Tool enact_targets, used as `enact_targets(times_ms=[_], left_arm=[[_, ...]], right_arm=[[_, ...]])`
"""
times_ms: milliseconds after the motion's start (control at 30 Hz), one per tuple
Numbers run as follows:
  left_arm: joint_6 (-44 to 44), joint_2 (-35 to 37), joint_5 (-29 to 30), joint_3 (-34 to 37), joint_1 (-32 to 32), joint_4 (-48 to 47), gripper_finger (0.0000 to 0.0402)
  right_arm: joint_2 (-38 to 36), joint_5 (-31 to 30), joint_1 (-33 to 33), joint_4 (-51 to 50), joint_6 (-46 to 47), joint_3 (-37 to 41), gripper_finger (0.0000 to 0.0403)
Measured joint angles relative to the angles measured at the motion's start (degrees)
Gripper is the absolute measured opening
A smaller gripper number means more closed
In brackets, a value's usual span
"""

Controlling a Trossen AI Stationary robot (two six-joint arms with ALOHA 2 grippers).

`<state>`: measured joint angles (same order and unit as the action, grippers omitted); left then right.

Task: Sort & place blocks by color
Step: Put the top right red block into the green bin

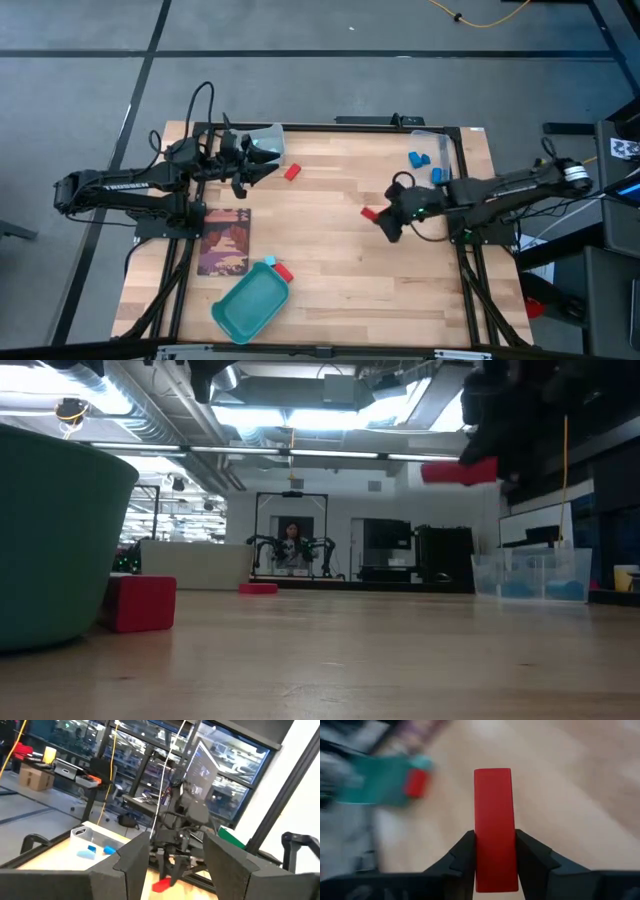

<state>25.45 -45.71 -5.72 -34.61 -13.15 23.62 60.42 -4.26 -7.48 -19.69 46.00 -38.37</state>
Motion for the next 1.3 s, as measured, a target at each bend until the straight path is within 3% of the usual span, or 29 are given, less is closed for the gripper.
enact_targets(times_ms=[133,233,433,667,900,1300], left_arm=[[-0.37,-0.02,0.62,0.00,0.78,-0.02,0.0179],[-0.50,-0.23,0.64,0.00,1.28,-0.46,0.0179],[-2.22,-2.90,0.16,-0.04,2.95,-0.30,0.0179],[-8.46,-7.44,0.18,-0.04,6.36,-0.19,0.0179],[-6.83,-11.98,-1.12,-0.53,7.75,0.14,0.0179],[-16.09,-18.29,0.83,-3.98,8.01,-0.01,0.0179]], right_arm=[[-4.15,5.65,2.05,20.89,1.38,9.89,0.0108],[-4.33,8.79,3.25,33.54,1.55,13.06,0.0108],[-2.91,12.45,5.08,39.81,-2.42,8.37,0.0108],[0.63,12.73,6.52,28.60,-11.11,-4.21,0.0108],[8.64,4.19,6.84,3.64,-21.48,-18.79,0.0108],[21.20,1.28,6.53,-4.80,-34.27,-32.72,0.0108]])
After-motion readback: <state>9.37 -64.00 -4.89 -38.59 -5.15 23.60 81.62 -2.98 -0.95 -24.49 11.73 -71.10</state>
